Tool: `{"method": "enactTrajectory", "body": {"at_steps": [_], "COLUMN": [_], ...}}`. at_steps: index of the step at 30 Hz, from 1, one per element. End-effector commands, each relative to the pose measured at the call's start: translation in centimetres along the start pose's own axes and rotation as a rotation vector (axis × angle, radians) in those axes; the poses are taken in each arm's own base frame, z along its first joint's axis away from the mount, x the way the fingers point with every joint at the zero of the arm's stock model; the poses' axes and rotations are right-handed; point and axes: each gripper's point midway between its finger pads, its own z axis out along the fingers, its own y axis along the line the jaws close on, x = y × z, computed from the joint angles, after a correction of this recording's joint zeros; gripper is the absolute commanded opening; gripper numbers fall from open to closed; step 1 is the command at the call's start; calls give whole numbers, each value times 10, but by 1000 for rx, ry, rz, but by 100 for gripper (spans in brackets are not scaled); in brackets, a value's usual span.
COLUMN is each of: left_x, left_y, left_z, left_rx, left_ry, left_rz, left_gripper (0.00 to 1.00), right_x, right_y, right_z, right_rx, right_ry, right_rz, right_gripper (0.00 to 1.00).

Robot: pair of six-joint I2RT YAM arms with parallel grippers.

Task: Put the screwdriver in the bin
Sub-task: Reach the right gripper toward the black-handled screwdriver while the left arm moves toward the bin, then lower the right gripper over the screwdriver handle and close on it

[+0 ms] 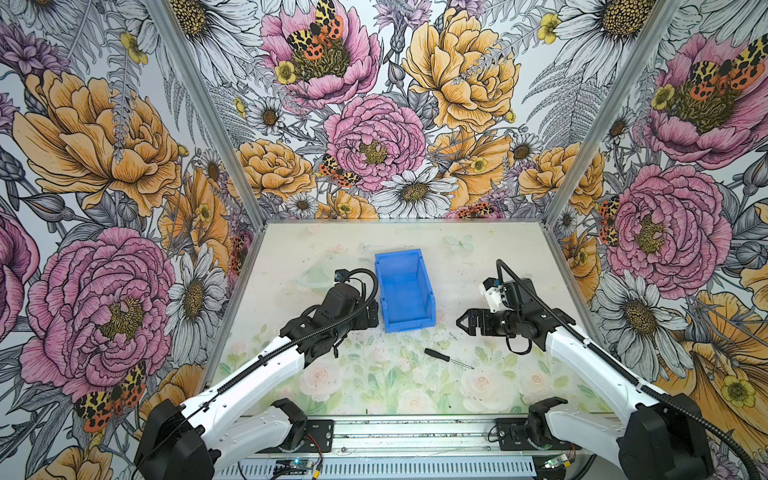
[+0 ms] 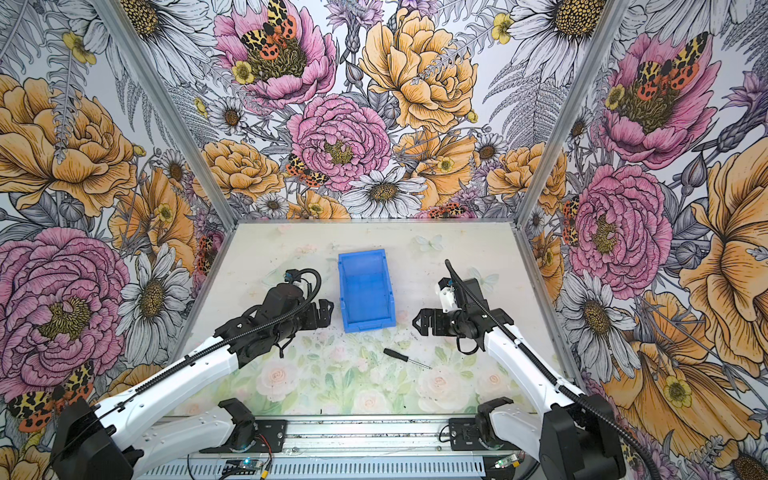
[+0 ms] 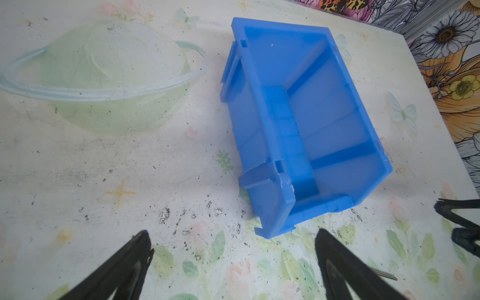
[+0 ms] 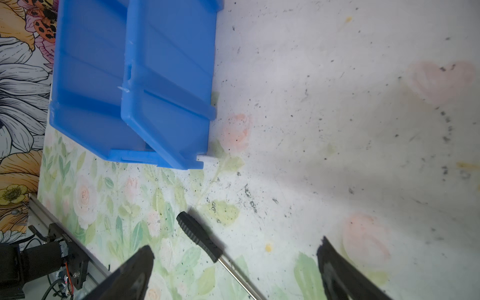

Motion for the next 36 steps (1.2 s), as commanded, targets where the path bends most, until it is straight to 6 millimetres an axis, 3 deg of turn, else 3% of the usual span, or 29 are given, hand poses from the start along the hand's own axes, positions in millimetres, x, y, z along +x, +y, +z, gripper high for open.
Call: {"method": "enactTrajectory", "body": {"at_steps": [1, 13, 22, 29, 36], "left_x": [0, 20, 34, 40, 54], "left_y": [-1, -6, 18, 23, 28], "left_z": [-1, -6, -25, -39, -38], "left_rx": [-53, 2, 48, 111, 131], "left_ry": [-23, 15, 8, 31, 54], "left_rz": [-59, -87, -159, -186, -225], "left_gripper": [99, 99, 99, 99, 99], "right_x": [0, 17, 32, 40, 51], "right_y": [8, 24, 37, 45, 54], "right_z": [4, 26, 42, 52, 68], "right_rx": [-27, -3, 71, 120, 162], "right_ry": [0, 73, 120, 143, 182], "right_rz": [-30, -210, -356, -405, -454], "right_gripper": [100, 99, 96, 92, 77]}}
